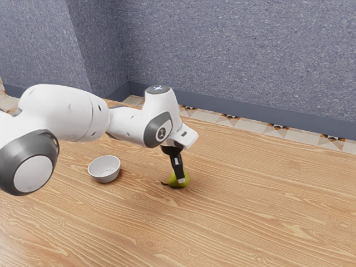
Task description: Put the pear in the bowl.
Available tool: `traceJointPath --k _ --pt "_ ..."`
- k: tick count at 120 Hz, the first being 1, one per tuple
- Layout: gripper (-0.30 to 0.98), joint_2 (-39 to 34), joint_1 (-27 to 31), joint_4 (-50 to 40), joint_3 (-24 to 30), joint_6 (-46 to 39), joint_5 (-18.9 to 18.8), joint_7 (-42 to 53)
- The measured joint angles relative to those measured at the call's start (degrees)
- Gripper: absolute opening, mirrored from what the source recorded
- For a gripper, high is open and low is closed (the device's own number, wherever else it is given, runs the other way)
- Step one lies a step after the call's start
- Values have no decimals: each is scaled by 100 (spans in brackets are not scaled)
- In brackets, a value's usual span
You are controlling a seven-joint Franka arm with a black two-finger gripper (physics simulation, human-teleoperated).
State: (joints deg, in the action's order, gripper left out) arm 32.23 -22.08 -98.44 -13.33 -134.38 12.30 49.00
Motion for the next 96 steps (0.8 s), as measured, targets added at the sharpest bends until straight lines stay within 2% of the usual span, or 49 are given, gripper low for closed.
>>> traceJointPath --k 80,96 --pt "67 335 1 137 15 15 78 185" --pt "58 338 -2 138 14 13 91 202"
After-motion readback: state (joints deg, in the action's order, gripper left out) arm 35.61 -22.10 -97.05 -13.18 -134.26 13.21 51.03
